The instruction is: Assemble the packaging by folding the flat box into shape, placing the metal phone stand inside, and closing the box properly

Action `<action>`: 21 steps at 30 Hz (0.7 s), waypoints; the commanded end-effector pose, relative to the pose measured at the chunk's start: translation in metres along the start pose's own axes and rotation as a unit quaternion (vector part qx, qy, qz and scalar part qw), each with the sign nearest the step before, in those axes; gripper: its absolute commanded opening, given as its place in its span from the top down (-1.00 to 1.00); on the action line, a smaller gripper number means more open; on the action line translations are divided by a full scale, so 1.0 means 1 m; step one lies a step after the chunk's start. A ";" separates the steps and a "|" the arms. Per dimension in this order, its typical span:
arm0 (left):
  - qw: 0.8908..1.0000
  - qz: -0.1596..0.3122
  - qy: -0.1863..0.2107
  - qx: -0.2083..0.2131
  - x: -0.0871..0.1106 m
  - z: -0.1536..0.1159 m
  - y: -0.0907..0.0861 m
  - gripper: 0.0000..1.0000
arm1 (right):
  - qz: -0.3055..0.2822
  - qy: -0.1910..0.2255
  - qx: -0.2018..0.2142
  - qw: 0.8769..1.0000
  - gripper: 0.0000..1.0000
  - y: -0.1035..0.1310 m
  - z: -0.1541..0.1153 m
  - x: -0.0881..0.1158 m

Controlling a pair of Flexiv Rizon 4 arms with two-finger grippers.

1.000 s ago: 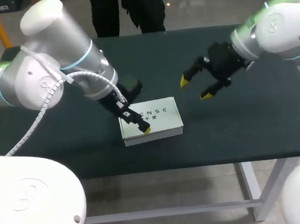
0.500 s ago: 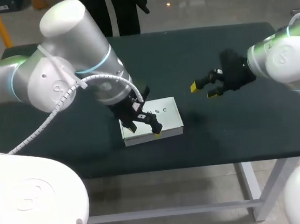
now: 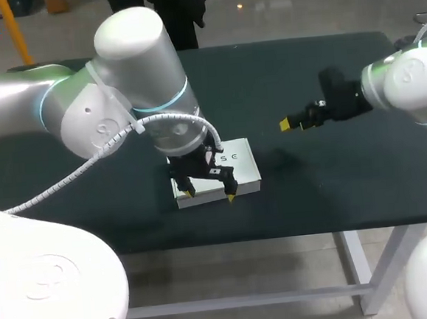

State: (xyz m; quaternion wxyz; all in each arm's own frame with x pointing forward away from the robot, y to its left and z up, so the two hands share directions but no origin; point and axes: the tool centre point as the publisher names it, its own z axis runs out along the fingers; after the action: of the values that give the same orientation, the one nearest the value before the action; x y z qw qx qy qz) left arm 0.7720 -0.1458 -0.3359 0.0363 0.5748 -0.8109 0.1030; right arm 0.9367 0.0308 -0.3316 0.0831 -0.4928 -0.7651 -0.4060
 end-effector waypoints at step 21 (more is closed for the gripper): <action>0.996 -0.042 -0.076 -0.022 0.011 0.017 -0.007 -1.00 | -0.137 -0.022 -0.065 0.988 -1.00 0.018 -0.011 -0.024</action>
State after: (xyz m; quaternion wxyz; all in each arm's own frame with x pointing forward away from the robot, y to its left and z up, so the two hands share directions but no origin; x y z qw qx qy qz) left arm 0.7711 -0.1529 -0.3455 0.0156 0.6082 -0.7909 0.0659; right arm 0.9644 0.0117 -0.3220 -0.0009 -0.4107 -0.8005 -0.4365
